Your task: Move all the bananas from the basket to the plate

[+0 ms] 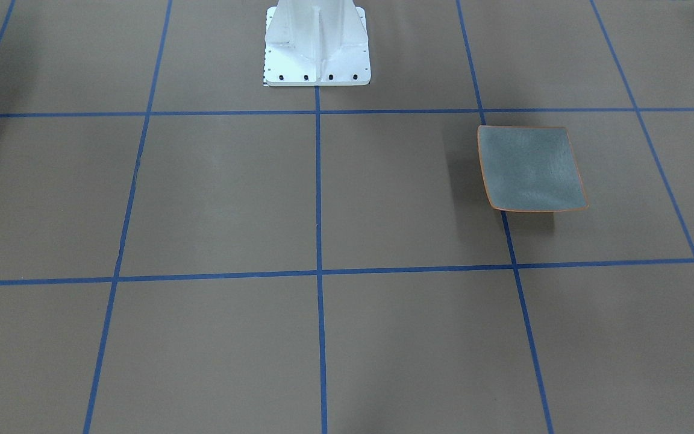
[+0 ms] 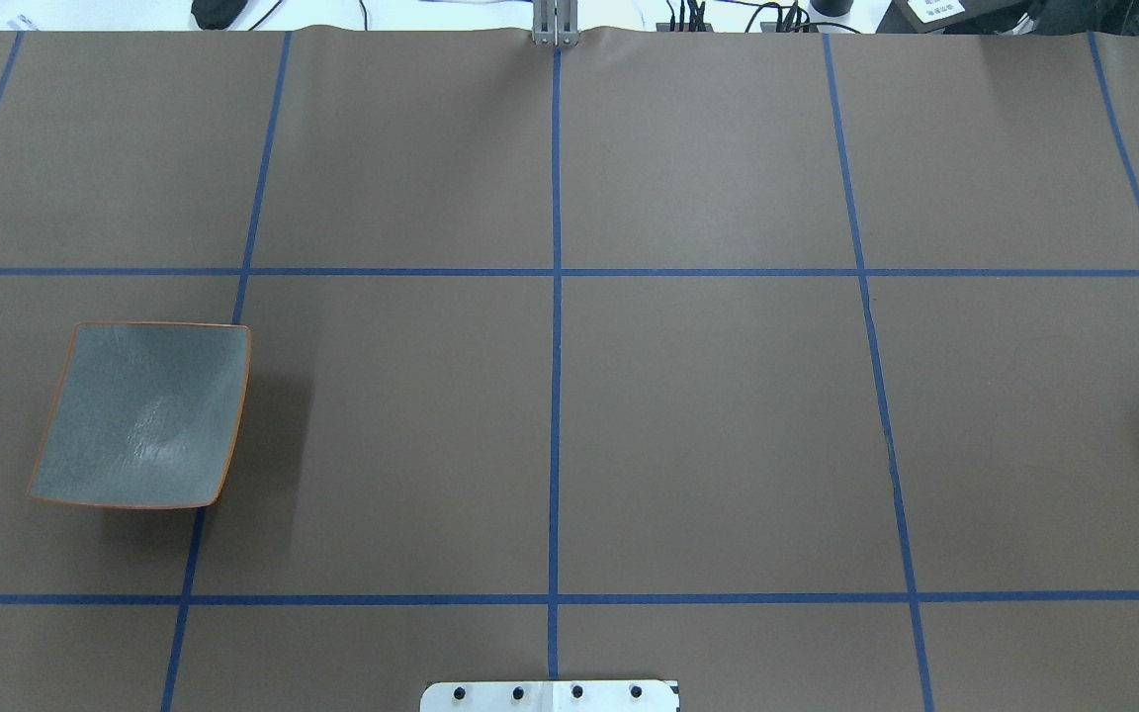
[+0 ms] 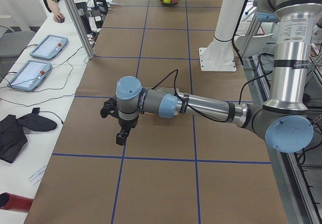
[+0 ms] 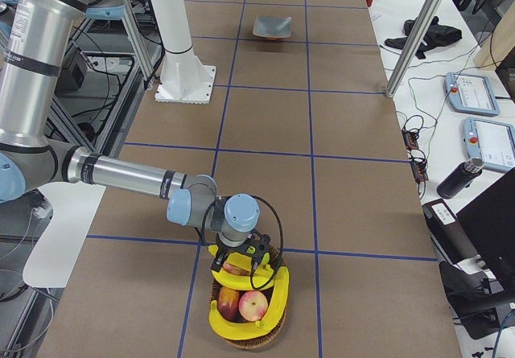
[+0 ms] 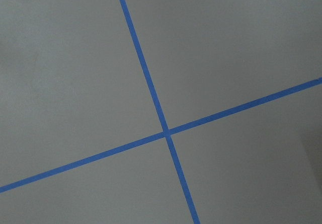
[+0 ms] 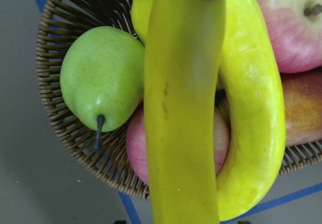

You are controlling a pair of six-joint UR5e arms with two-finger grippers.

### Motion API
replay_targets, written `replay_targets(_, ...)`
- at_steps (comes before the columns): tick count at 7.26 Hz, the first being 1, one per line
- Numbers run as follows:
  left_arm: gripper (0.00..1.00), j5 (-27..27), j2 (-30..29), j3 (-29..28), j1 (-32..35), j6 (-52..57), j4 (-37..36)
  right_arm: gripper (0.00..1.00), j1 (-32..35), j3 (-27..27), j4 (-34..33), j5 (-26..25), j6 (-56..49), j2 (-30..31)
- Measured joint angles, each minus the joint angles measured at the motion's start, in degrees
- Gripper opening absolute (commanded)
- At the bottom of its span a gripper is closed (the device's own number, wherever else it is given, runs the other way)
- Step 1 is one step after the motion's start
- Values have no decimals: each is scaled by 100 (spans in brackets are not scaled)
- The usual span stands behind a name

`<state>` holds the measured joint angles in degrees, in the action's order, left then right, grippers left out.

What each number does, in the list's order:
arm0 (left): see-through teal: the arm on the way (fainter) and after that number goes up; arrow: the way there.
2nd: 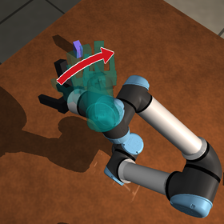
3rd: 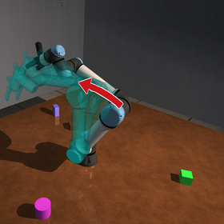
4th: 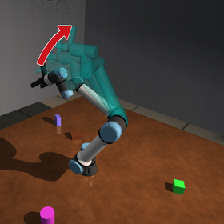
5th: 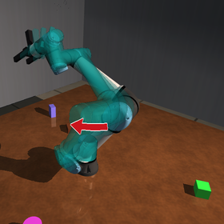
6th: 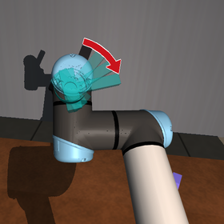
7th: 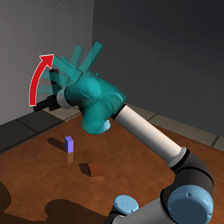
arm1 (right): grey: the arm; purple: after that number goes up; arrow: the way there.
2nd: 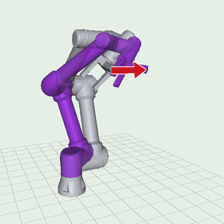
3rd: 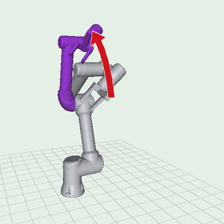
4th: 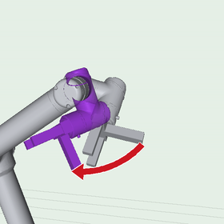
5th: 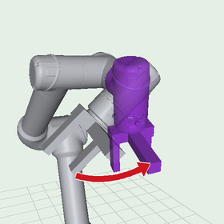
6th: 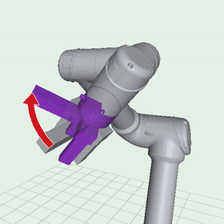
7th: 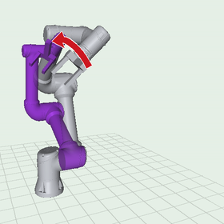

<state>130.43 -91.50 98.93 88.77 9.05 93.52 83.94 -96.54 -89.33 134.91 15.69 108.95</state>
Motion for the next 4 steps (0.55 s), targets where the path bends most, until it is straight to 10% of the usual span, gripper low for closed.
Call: replay_targets(4,100,0,0,48,0,-8,0,0,39,-270,0,-18,-47,18)
